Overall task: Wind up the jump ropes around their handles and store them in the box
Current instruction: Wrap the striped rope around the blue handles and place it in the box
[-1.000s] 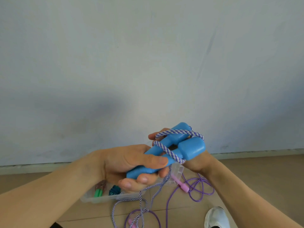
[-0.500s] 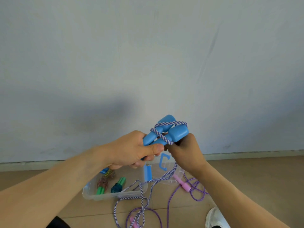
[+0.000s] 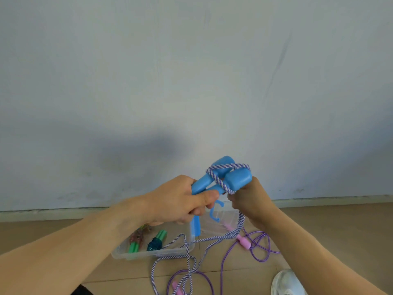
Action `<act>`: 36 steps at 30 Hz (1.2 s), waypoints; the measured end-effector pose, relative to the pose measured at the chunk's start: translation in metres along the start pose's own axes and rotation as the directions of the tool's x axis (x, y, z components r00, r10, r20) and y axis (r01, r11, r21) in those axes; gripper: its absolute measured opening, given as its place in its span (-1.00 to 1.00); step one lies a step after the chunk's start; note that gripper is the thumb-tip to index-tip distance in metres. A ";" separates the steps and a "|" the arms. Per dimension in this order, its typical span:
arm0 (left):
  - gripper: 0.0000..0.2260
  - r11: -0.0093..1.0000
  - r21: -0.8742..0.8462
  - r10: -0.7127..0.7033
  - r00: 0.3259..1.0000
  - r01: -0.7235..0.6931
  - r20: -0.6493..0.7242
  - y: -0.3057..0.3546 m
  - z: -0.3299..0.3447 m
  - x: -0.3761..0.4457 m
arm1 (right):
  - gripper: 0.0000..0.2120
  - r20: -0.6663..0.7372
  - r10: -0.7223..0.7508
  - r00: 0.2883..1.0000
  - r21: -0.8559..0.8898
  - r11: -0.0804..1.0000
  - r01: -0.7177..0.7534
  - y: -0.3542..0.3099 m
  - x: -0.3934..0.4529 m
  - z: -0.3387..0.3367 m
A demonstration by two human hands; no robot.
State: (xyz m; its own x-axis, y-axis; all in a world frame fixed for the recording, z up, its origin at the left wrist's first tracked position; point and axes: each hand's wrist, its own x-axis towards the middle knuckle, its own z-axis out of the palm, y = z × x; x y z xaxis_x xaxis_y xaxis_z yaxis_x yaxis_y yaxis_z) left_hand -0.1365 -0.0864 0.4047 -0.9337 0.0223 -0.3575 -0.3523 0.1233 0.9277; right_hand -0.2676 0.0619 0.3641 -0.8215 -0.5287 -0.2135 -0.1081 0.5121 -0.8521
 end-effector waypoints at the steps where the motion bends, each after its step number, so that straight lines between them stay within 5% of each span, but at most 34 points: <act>1: -0.74 1.000 -0.014 0.008 1.000 -0.008 -0.022 0.000 0.001 0.000 | -0.71 0.012 0.006 1.000 0.029 1.000 -0.007 0.001 0.001 0.003; 14: -0.70 0.989 0.134 -0.005 0.900 0.070 -0.435 -0.013 -0.020 0.021 | -0.67 0.119 -0.106 0.987 -0.068 0.991 0.115 -0.018 -0.026 0.012; 20: -0.68 0.970 0.100 -0.176 0.920 0.223 -0.351 -0.011 -0.017 0.025 | -0.64 0.254 0.030 0.967 0.009 0.999 -0.034 -0.035 -0.040 0.009; 25: -0.62 0.796 0.529 -0.134 0.939 0.293 -0.318 -0.007 -0.018 0.028 | -0.67 0.281 0.185 0.942 0.228 0.940 -0.253 -0.051 -0.046 -0.015; 30: -0.60 0.461 0.849 -0.078 0.964 0.259 -0.253 0.000 0.012 0.022 | -0.67 0.382 0.217 0.898 0.115 0.953 -0.279 -0.051 -0.052 -0.013; 36: -0.49 0.294 0.955 -0.068 0.997 0.047 -0.028 -0.017 0.042 0.011 | -0.71 0.358 0.078 0.930 -0.227 0.974 0.006 -0.042 -0.036 -0.042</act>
State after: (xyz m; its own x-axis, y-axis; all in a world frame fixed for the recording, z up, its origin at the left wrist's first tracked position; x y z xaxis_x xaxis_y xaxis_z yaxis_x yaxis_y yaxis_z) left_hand -0.1384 -0.0466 0.3805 -0.9091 -0.0142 -0.4164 -0.0858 0.9844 0.1537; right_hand -0.2570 0.0885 0.4276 -0.5721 -0.6944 -0.4364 -0.2369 0.6494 -0.7226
